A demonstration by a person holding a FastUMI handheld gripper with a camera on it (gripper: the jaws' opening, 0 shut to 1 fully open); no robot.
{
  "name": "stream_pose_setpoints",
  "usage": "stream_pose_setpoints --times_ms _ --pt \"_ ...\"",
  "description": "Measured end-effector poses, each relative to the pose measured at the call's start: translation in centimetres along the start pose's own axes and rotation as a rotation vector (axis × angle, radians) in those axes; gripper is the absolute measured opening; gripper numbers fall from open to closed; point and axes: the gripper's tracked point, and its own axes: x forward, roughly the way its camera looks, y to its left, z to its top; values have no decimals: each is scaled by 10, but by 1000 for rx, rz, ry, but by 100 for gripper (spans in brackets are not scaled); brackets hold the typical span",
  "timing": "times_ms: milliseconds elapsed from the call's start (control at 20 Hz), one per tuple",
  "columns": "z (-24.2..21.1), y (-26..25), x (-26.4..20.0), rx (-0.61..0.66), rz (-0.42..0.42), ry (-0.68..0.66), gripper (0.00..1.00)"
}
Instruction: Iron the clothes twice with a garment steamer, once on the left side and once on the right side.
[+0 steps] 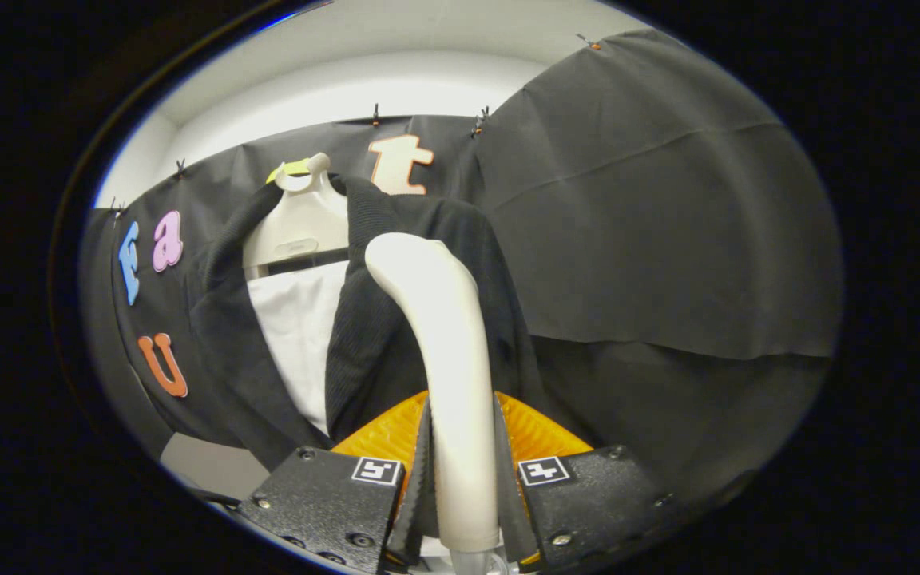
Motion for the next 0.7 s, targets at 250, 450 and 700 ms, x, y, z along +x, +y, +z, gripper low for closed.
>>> stream_pose_setpoints --times_ms 250,450,700 --pt "-19 -1 -3 -4 -1 23 40" --pt "-38 -2 -7 -10 5 48 41" --pt "-67 3 -8 -10 16 87 40"
